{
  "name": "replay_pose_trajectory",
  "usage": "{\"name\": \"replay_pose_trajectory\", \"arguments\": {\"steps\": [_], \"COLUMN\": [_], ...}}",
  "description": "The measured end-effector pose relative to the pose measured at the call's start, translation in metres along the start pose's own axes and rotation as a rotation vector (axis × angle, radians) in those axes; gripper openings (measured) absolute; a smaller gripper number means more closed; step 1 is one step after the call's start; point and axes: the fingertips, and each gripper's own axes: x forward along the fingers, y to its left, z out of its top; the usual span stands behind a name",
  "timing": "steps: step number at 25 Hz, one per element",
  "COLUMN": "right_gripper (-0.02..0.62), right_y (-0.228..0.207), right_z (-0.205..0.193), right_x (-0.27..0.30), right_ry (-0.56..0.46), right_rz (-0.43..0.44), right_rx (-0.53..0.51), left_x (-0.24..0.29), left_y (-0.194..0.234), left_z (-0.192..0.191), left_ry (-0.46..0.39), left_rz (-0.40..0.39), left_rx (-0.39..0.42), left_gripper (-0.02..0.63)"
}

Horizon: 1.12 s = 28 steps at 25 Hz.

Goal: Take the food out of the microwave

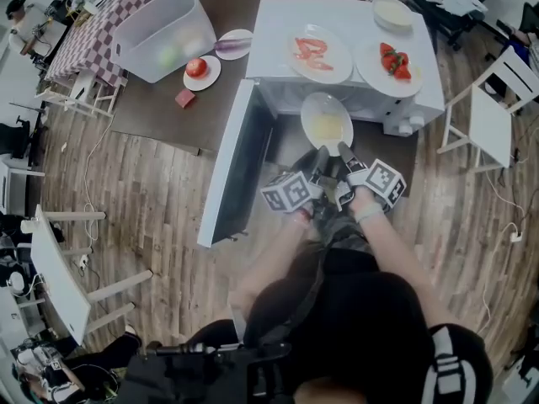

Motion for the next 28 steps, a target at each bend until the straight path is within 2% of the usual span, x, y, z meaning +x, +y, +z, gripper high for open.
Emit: {"name": "replay_pose_trajectory", "arguments": {"steps": [19,28], "right_gripper": [0.025,0.025], "right_y": [-0.011,-0.002], "right_z": [-0.038,-0.045], "right_x": [-0.061,-0.075], "right_ry": [-0.022,-0.05], "right_rz": [-0.033,-0.004], "right_rx": [0.007,-0.01], "left_x": [-0.047,-0.06], "left_y": [-0.019,-0.029], "left_z": [-0.049,-0.052], "left_ry": [0.035,0.039], "left_rz": [-0.048,-0.073], "left_rx": [-0.044,-0.011], "left_gripper": [0.061,0.064]}}
